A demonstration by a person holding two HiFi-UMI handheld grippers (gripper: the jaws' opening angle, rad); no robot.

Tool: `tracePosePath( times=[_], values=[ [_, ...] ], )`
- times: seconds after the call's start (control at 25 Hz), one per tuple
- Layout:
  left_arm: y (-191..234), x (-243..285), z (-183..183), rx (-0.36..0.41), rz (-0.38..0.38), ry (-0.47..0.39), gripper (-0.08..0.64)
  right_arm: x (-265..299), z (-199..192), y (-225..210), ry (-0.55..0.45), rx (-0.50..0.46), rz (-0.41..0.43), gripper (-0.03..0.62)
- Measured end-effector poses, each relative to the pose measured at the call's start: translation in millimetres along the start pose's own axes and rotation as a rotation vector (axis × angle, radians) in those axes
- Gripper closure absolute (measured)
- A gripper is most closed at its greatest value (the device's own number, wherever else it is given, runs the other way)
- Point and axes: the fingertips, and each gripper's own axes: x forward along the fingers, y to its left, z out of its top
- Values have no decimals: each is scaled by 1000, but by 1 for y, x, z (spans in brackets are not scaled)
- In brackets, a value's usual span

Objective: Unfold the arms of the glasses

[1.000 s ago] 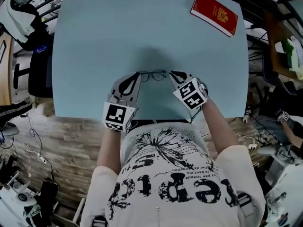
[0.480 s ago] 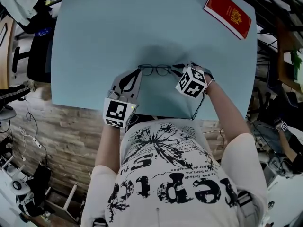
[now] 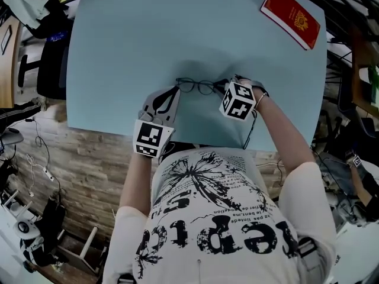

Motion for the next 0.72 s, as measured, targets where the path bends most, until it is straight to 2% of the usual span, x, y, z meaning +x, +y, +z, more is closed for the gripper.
tracePosePath(
  times=[0.16,0.28,0.4,0.6,0.72],
  values=[
    [0,9,-8,12,-12,45,540,2,-1,2,-1,0,5,554],
    [-1,20,-19,66,-44,128,540,-1,-2,3,-1,10,0,557],
    [-8,35,-29,186,-114,223,540,-3,-5,4,5,13,-1,557],
    [-33,61,-40,393,-323,408,538,-5,-10,3,7,11,-5,557],
    [-43,73,-50,506,-422,511,537,-6,-11,4,8,16,-3,557]
  ],
)
